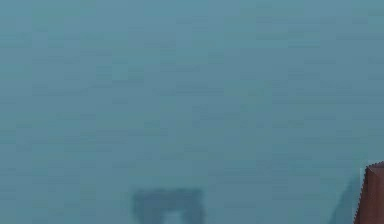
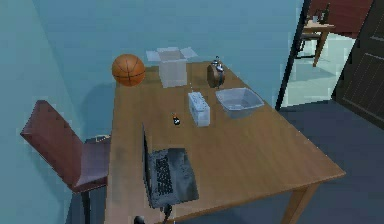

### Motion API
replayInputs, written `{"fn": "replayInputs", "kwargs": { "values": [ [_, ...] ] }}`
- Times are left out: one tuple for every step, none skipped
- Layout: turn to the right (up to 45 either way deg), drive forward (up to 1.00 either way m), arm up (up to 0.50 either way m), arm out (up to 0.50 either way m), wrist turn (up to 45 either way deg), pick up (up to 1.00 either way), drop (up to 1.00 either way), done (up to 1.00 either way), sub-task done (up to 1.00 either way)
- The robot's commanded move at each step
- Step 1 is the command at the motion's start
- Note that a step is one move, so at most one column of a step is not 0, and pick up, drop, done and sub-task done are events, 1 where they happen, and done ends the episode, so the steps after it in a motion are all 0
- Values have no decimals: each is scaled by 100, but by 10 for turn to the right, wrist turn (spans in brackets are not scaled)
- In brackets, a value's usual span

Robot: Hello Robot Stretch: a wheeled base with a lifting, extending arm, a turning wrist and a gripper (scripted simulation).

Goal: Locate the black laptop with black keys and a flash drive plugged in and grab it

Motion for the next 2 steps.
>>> {"fn": "replayInputs", "kwargs": {
  "values": [
    [0,0,0,0,0,100,0,0,0],
    [0,0,10,0,0,0,0,0,0]
  ]
}}
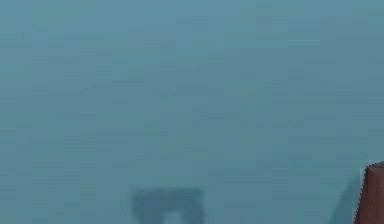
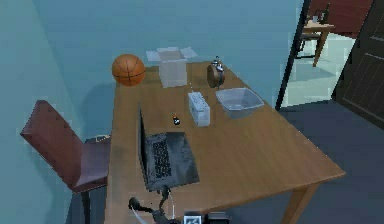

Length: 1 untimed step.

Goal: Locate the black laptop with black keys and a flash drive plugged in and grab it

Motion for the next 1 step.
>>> {"fn": "replayInputs", "kwargs": {
  "values": [
    [0,0,0,0,0,0,0,100,0]
  ]
}}
